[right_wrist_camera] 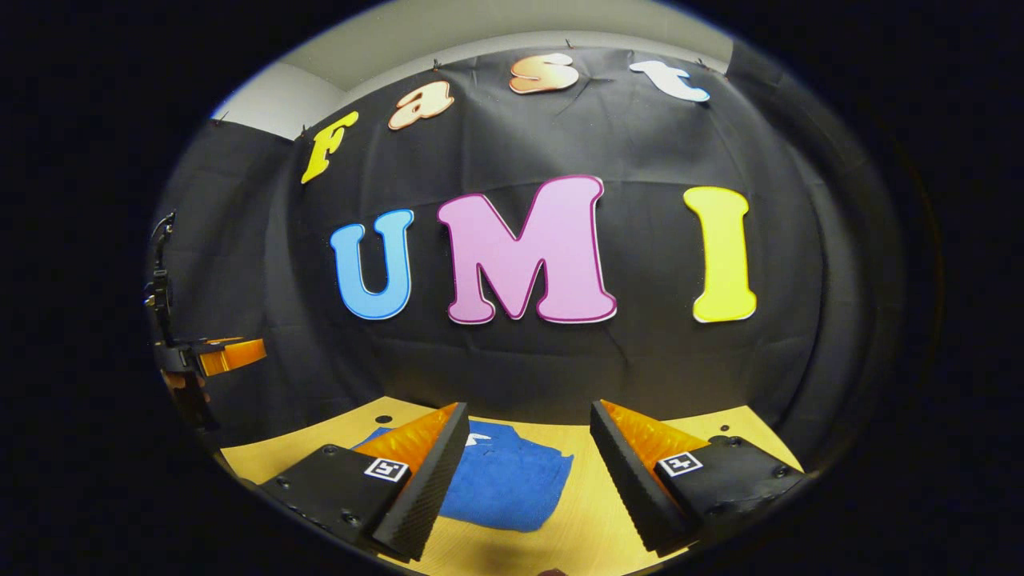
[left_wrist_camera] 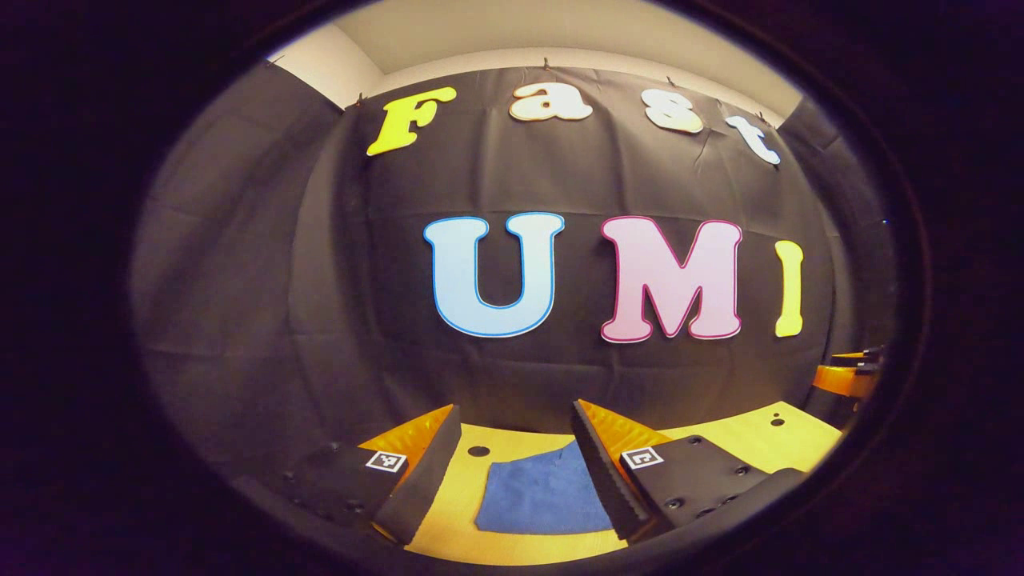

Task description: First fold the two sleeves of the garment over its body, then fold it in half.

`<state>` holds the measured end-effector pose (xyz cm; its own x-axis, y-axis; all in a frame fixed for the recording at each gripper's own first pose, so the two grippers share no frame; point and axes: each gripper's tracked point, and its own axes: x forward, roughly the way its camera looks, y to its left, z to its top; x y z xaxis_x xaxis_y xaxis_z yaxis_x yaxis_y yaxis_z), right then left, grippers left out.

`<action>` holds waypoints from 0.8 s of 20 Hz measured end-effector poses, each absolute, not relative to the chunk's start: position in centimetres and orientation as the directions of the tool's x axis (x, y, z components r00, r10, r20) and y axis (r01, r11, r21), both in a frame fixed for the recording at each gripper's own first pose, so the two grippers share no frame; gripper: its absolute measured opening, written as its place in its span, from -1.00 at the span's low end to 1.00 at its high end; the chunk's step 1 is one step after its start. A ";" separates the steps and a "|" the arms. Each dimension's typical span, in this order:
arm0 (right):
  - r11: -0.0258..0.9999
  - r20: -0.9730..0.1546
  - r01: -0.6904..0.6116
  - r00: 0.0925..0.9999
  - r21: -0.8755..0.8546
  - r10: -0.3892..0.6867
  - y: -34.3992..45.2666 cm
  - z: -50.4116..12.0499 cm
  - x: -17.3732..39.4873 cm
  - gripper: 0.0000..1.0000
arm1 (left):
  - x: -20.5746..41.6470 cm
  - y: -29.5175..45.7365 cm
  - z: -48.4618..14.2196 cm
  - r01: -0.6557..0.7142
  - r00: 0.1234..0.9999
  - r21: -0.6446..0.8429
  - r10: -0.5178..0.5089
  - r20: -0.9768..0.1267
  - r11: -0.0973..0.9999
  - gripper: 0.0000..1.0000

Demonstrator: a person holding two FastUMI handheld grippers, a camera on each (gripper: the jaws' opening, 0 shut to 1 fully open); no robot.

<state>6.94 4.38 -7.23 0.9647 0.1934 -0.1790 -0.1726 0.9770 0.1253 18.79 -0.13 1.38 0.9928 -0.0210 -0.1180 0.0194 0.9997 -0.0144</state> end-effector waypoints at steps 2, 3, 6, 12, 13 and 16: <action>0.978 -0.184 -0.153 0.967 0.140 0.178 4.7 -6.3 4.3 0.93 | 16.0 -0.2 1.6 0.035 0.993 -0.033 -0.039 -0.112 0.999 0.63; 0.979 -0.182 -0.150 0.968 0.138 0.174 4.8 -5.9 3.0 0.93 | 14.7 0.0 1.6 0.042 0.993 -0.032 -0.045 -0.113 0.999 0.63; 0.982 -0.182 -0.145 0.969 0.123 0.166 5.2 -5.1 -0.7 0.93 | 11.0 0.9 1.8 0.030 0.993 -0.019 -0.032 -0.116 0.999 0.62; 0.975 -0.163 -0.143 0.972 0.167 0.170 5.9 -3.0 -4.4 0.93 | 5.8 1.8 3.6 0.033 0.996 -0.029 -0.035 -0.078 0.999 0.62; 0.976 -0.166 -0.141 0.972 0.166 0.169 5.7 -2.8 -4.6 0.93 | 5.3 1.9 3.9 0.031 0.997 -0.031 -0.033 -0.067 0.999 0.62; 0.978 -0.164 -0.127 0.974 0.168 0.155 5.3 -2.1 -5.4 0.94 | 3.7 2.1 3.7 0.040 0.997 -0.042 -0.043 -0.070 0.998 0.60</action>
